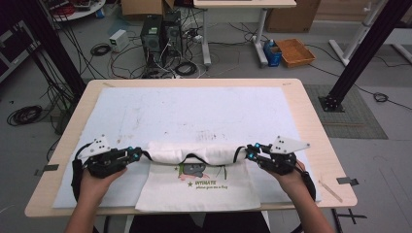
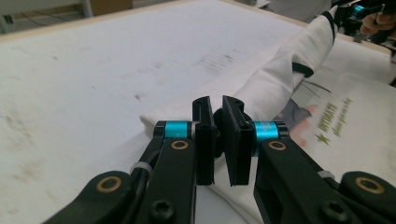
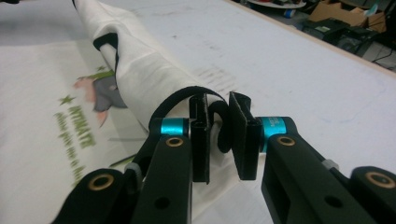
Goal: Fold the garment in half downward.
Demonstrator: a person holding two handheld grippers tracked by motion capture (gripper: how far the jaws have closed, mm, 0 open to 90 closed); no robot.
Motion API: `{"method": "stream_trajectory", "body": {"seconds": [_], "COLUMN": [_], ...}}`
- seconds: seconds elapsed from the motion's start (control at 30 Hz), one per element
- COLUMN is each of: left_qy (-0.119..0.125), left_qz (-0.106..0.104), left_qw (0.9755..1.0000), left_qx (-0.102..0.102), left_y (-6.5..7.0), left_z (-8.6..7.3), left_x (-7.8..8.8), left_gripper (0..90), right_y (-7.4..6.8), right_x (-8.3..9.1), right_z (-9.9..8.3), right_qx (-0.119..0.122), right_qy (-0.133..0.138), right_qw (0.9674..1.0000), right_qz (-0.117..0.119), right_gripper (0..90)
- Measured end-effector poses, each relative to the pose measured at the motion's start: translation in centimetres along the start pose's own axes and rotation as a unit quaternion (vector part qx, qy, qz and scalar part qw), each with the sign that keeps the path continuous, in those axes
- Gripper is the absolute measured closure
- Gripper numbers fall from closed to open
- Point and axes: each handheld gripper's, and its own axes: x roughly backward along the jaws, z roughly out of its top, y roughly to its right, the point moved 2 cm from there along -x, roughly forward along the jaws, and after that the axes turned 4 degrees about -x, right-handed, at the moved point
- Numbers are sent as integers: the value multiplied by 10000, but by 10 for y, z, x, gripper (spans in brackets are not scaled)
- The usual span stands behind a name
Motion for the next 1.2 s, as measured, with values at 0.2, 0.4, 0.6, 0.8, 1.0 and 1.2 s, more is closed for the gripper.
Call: {"method": "stream_trajectory", "body": {"seconds": [0.2,0.4,0.6,0.8,1.0,1.2], "left_qy": [29,-400,-811,-944,-1296,-1315], "left_qz": [-128,-117,-63,-126,-273,-228], "left_qw": [9987,9977,9953,9940,9903,9908], "left_qx": [489,539,520,531,409,238], "left_y": [2,7,13,20,29,33], "left_z": [-12,-20,-26,-34,-39,-37], "left_x": [4,-9,-13,-13,-20,-19], "left_gripper": [595,520,488,487,530,714], "right_y": [-7,-1,-11,-19,-28,-32], "right_x": [18,19,9,7,8,6], "right_z": [-18,-22,-31,-42,-50,-51], "right_qx": [-383,-556,-439,-481,-272,-41], "right_qy": [129,-68,-597,-868,-1146,-1300], "right_qw": [9991,9984,9970,9943,9915,9897], "right_qz": [94,27,206,388,555,596], "right_gripper": [553,554,553,551,610,807]}}
